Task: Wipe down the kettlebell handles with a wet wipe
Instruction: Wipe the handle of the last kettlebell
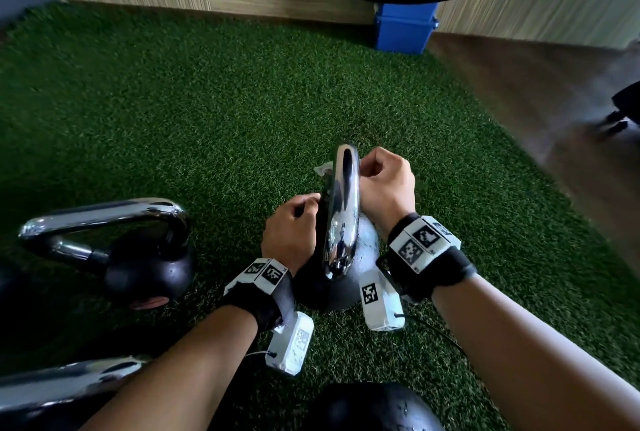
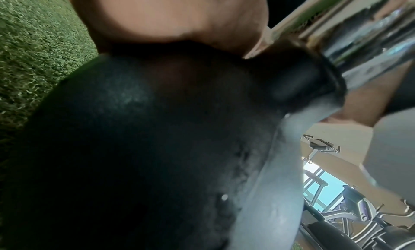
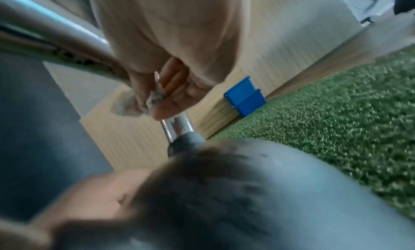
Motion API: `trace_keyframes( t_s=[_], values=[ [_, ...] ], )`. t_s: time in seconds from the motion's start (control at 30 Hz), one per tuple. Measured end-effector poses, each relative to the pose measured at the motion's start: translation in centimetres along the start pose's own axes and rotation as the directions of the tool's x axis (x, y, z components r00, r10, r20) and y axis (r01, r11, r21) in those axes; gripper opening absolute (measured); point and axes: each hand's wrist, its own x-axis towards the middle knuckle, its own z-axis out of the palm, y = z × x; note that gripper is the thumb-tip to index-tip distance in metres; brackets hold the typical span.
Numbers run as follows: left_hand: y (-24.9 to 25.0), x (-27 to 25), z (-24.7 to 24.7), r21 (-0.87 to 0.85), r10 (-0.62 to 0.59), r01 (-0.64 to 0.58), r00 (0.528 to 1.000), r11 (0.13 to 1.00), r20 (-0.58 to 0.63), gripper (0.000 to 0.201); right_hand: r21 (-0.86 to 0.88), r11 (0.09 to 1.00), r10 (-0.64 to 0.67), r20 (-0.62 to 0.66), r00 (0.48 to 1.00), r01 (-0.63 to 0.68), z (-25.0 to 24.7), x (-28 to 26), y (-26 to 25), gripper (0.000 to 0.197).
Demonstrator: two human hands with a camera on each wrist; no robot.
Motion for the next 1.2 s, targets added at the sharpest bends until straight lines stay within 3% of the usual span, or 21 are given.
trace_keyframes(
  t_s=[0.1, 0.3, 0.43, 0.53, 0.67, 0.7, 0.77, 0.8, 0.87, 0.93, 0.97, 1.03, 1.1, 1.2],
  values=[
    [0.2, -0.1, 0.1, 0.005, -0.001, 0.001, 1.000, 1.000, -0.022, 0.032, -0.029, 0.996, 0.080, 0.024, 0.997, -0.079, 0.2, 0.5, 0.1, 0.025],
    [-0.6, 0.5, 0.0, 0.069, 0.045, -0.048, 0.998, 0.996, 0.043, 0.037, -0.181, 0.978, 0.124, 0.089, 0.988, -0.107, 0.2, 0.2, 0.5, 0.039],
    [-0.9, 0.7, 0.4, 0.126, 0.041, -0.041, 0.999, 0.991, 0.000, 0.039, -0.241, 0.966, 0.137, 0.163, 0.977, -0.095, 0.0, -0.7, 0.1, 0.032],
    [-0.5, 0.6, 0.1, 0.205, 0.076, -0.089, 0.995, 0.975, 0.069, 0.041, -0.298, 0.948, 0.189, 0.232, 0.954, -0.116, -0.8, -1.5, -1.2, 0.030],
    [0.5, 1.8, -1.6, 0.404, 0.097, -0.201, 0.960, 0.892, 0.264, 0.037, 0.005, 0.946, 0.284, 0.464, 0.839, -0.324, -4.0, -3.7, -3.3, 0.015],
    [1.1, 2.2, -2.3, 0.454, 0.141, -0.280, 0.938, 0.846, 0.316, 0.038, 0.022, 0.940, 0.280, 0.524, 0.804, -0.341, -5.0, -4.3, -3.8, 0.010],
    [2.5, 3.0, -4.0, 0.445, 0.331, -0.491, 0.859, 0.749, 0.390, 0.059, 0.006, 0.935, 0.277, 0.609, 0.743, -0.354, -6.5, -5.6, -4.7, 0.026],
    [3.5, 3.4, -4.8, 0.408, 0.435, -0.595, 0.796, 0.692, 0.421, 0.072, -0.003, 0.932, 0.282, 0.632, 0.721, -0.362, -7.0, -6.0, -5.2, 0.033],
    [5.9, 3.9, -5.9, 0.382, 0.584, -0.780, 0.625, 0.496, 0.518, 0.089, -0.026, 0.932, 0.290, 0.649, 0.704, -0.360, -7.6, -6.7, -6.2, 0.034],
    [8.3, 4.0, -6.0, 0.384, 0.602, -0.881, 0.471, 0.278, 0.644, 0.082, -0.126, 0.958, 0.274, 0.660, 0.699, -0.256, -7.6, -7.2, -7.2, 0.038],
    [9.2, 3.9, -5.9, 0.390, 0.571, -0.898, 0.433, 0.204, 0.697, 0.073, -0.217, 0.962, 0.270, 0.657, 0.704, -0.167, -7.3, -7.4, -7.7, 0.044],
    [10.5, 3.8, -5.6, 0.393, 0.509, -0.912, 0.394, 0.114, 0.766, 0.052, -0.421, 0.905, 0.246, 0.633, 0.734, 0.060, -6.4, -7.7, -8.3, 0.048],
    [11.0, 3.7, -5.5, 0.388, 0.507, -0.914, 0.391, 0.116, 0.769, 0.027, -0.567, 0.789, 0.171, 0.570, 0.803, 0.235, -5.5, -7.6, -8.2, 0.051],
    [10.9, 4.0, -5.2, 0.371, 0.536, -0.906, 0.421, 0.205, 0.732, 0.011, -0.600, 0.772, 0.114, 0.455, 0.883, 0.209, -4.5, -7.2, -7.1, 0.049]
  ],
)
